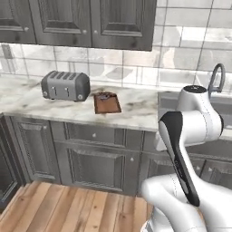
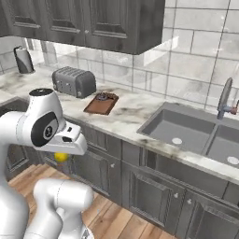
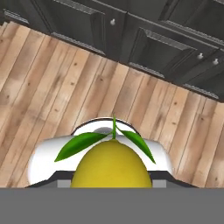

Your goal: Retrieve a lemon from the fridge and place it on the cutting board with the fish.

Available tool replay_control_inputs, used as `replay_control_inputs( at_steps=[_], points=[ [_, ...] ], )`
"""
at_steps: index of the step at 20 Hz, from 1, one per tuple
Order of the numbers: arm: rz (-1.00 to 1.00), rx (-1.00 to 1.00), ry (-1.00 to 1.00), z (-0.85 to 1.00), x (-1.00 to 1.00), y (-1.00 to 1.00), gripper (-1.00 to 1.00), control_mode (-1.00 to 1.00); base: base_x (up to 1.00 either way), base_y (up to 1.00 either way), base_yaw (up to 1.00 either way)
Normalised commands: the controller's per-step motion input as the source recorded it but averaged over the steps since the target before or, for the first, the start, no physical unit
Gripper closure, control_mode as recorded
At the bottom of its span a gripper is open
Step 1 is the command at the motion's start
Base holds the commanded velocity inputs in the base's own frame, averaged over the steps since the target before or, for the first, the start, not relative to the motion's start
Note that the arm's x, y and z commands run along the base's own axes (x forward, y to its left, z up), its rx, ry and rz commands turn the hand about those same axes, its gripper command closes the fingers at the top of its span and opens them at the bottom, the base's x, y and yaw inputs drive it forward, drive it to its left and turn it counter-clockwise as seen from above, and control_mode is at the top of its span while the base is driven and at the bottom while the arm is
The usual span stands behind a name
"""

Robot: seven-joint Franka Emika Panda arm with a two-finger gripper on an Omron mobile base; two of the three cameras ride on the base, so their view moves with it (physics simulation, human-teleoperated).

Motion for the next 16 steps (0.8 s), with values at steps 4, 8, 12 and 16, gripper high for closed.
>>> replay_control_inputs(
  at_steps=[4,8,12,16],
  points=[
    [0.0,0.0,0.0,0.0,0.0,0.0,1.0,1.0,0.09,0.56,-0.36],
    [0.0,0.0,0.0,0.0,0.0,0.0,1.0,1.0,0.03,0.51,-0.4],
    [0.0,0.0,0.0,0.0,0.0,0.0,1.0,1.0,0.0,0.44,-0.45],
    [0.0,0.0,0.0,0.0,0.0,0.0,1.0,1.0,0.23,0.66,-0.34]
  ],
)
